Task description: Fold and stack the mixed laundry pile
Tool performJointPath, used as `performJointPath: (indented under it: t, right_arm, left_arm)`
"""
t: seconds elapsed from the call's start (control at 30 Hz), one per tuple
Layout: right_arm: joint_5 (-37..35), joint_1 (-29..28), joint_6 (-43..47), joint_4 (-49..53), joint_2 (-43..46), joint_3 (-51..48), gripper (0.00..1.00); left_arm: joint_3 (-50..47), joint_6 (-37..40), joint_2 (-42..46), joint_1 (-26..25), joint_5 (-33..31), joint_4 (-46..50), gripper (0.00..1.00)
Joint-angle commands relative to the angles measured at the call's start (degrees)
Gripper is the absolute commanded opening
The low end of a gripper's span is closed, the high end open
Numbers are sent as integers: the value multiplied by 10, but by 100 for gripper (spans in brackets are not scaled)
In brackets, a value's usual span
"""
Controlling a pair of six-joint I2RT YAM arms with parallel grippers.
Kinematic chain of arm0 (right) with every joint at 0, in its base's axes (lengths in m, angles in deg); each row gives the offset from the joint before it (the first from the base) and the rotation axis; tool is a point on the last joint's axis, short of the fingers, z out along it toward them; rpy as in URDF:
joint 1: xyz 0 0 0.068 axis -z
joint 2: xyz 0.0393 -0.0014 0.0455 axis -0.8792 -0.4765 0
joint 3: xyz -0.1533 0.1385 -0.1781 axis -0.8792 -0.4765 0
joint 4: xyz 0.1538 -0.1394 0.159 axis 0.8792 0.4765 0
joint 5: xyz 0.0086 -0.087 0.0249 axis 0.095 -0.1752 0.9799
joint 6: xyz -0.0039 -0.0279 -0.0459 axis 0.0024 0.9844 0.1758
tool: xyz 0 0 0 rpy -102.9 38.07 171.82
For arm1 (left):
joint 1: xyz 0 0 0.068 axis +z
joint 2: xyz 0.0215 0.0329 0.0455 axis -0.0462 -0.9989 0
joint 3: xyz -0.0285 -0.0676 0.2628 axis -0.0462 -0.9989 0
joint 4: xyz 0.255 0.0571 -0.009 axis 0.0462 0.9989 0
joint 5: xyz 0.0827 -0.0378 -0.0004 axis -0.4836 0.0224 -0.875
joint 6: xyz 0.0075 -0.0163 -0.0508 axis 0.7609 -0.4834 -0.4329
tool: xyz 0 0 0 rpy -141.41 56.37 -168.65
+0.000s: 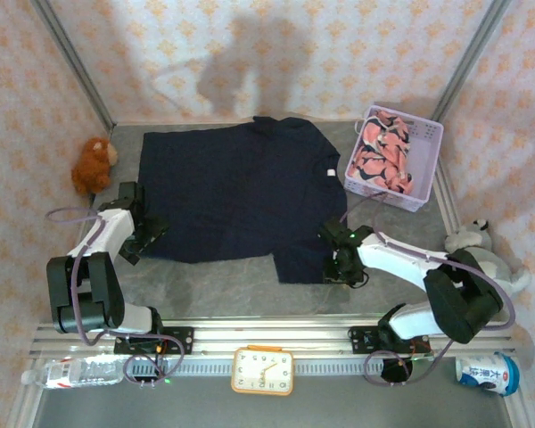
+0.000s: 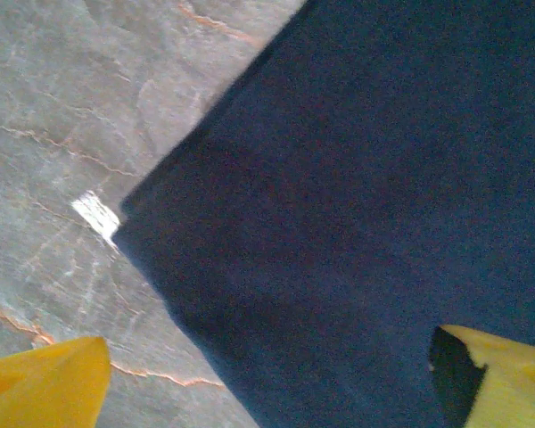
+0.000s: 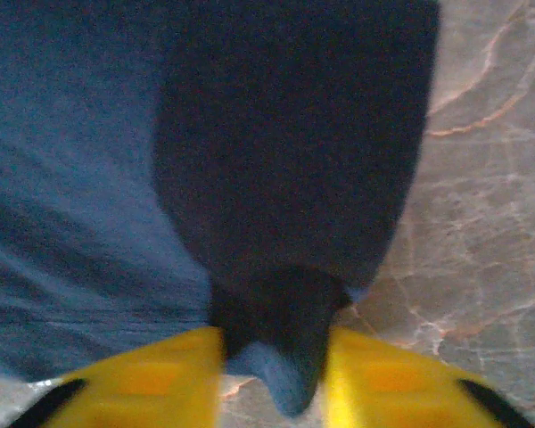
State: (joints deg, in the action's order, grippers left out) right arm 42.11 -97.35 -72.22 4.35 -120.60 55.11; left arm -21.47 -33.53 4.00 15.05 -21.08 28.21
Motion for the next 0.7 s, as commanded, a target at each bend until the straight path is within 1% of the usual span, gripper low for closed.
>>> performJointPath:
  t: [0.0,0.03,0.07,0.2,0.27,0.37,0.4,0.47,0.63,0.67]
  right_arm:
    - [2,-4,-11,-35,-5,-14,13]
    - [5,-4,-11,-32,-3,-13,4]
    - [7,-4,-12,-29,0,-12,0]
    - [14,-4,-17,-23,16,-5,0]
    - [16,-4,-19,-18,22,3,0]
    - [17,-4,-19,-11,22,19,0]
    - [16,-4,-19,-9,21,23,0]
    - [15,-4,-19,-6,19,33,0]
    - [-6,-4,-27,13,23,74,0]
    - [-12,-3,-27,19,23,89,0]
  left_arm:
    - [-21,0,5,7,-15,-17,85]
    - [-27,-1,6,7,-20,-21,81]
    - [-34,-3,7,7,-25,-26,76]
    - [-58,-15,4,9,-31,-52,58]
    - [-64,-24,-3,9,-35,-57,53]
    - [-77,-32,-9,9,-47,-55,48]
    - [-84,-35,-8,9,-52,-57,44]
    - [-95,-38,-9,9,-54,-63,34]
    - [-87,-36,-13,9,-47,-56,1]
    - [-79,-34,-10,9,-50,-48,0]
